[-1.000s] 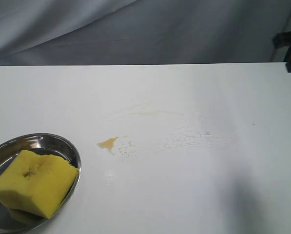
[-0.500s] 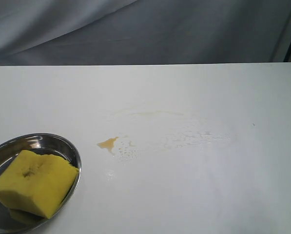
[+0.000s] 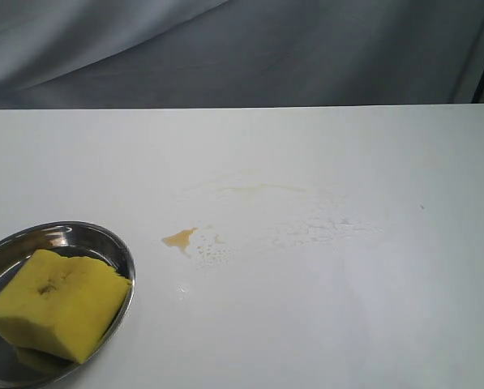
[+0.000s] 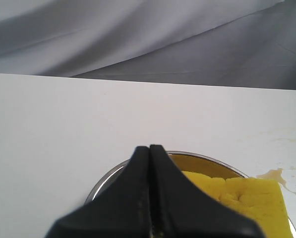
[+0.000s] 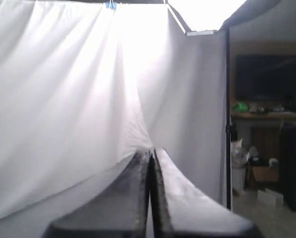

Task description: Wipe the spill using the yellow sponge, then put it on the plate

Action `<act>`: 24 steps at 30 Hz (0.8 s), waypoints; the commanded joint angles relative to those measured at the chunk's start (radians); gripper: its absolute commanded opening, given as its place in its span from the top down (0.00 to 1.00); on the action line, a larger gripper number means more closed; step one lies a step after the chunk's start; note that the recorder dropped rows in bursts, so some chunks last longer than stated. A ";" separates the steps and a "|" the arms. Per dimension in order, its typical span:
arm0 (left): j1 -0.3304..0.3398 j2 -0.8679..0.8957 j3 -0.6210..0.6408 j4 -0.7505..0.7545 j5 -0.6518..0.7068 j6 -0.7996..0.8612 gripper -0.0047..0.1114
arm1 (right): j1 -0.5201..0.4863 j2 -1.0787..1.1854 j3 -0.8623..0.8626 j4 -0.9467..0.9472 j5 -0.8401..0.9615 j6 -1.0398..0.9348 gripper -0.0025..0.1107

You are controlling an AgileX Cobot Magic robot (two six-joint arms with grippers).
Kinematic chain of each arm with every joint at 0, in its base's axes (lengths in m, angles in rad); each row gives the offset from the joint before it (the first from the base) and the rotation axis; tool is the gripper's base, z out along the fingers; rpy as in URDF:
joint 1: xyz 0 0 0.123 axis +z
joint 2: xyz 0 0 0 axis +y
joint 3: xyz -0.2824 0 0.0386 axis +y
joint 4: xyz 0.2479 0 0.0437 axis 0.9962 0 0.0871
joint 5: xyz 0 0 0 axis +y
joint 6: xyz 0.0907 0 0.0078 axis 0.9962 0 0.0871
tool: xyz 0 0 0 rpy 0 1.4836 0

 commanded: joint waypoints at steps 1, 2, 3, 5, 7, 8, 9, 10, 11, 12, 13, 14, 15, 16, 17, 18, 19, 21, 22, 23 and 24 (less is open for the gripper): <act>-0.003 -0.002 0.005 0.000 -0.009 -0.005 0.96 | 0.003 -0.066 0.001 -0.015 0.007 0.004 0.98; -0.003 -0.002 0.005 0.000 -0.011 -0.005 0.96 | 0.005 -0.066 -0.006 -0.015 0.020 0.004 0.98; -0.003 -0.002 0.005 0.000 -0.014 -0.005 0.96 | 0.005 -0.066 -0.011 -0.020 0.037 0.004 0.98; -0.003 -0.002 0.005 0.000 -0.019 -0.005 0.96 | 0.005 -0.066 -0.008 -0.023 0.056 0.001 0.98; -0.003 -0.002 0.005 0.000 -0.019 -0.005 0.96 | 0.005 -0.066 0.018 -0.042 0.032 0.001 0.98; -0.003 -0.002 0.005 0.000 -0.019 -0.005 0.96 | 0.005 -0.066 0.040 -0.042 0.002 0.001 0.98; -0.003 -0.002 0.005 0.000 -0.019 -0.005 0.96 | 0.005 -0.066 0.069 -0.044 -0.035 0.001 0.98; -0.003 -0.002 0.005 0.000 -0.019 -0.005 0.96 | 0.005 -0.066 0.102 -0.050 -0.078 0.001 0.98; -0.003 -0.002 0.005 0.000 -0.019 -0.005 0.96 | 0.005 -0.066 0.139 -0.052 -0.118 0.001 0.98; -0.003 -0.002 0.005 0.000 -0.019 -0.005 0.96 | 0.005 -0.066 0.169 -0.052 -0.141 0.001 0.98; -0.003 -0.002 0.005 0.000 -0.019 -0.005 0.96 | 0.005 -0.066 0.204 -0.052 -0.171 0.001 0.98; -0.003 -0.002 0.005 0.000 -0.019 -0.005 0.96 | 0.005 -0.066 0.237 -0.046 -0.182 0.001 0.98; -0.003 -0.002 0.005 0.000 -0.019 -0.005 0.96 | 0.005 -0.066 0.269 -0.034 -0.182 0.001 0.98; -0.003 -0.002 0.005 0.000 -0.019 -0.005 0.96 | 0.005 -0.066 0.301 -0.026 -0.182 0.001 0.98; -0.003 -0.002 0.005 0.000 -0.019 -0.005 0.96 | 0.005 -0.066 0.333 -0.026 -0.182 0.001 0.98; -0.003 -0.002 0.005 0.000 -0.019 -0.005 0.96 | 0.005 -0.066 0.359 -0.026 -0.182 0.001 0.98; -0.003 -0.002 0.005 0.000 -0.019 -0.005 0.96 | 0.005 -0.066 0.391 -0.026 -0.182 0.001 0.98; -0.003 -0.002 0.005 0.000 -0.019 -0.005 0.96 | 0.005 -0.066 0.446 -0.026 -0.182 0.001 0.98; -0.003 -0.002 0.005 0.000 -0.019 -0.005 0.96 | 0.005 -0.066 0.476 -0.026 -0.178 0.001 0.98; -0.003 -0.002 0.005 0.000 -0.019 -0.005 0.96 | 0.005 -0.066 0.506 -0.026 -0.183 0.003 0.98; -0.003 -0.002 0.005 0.000 -0.019 -0.005 0.96 | 0.005 -0.066 0.535 -0.026 -0.192 0.005 0.98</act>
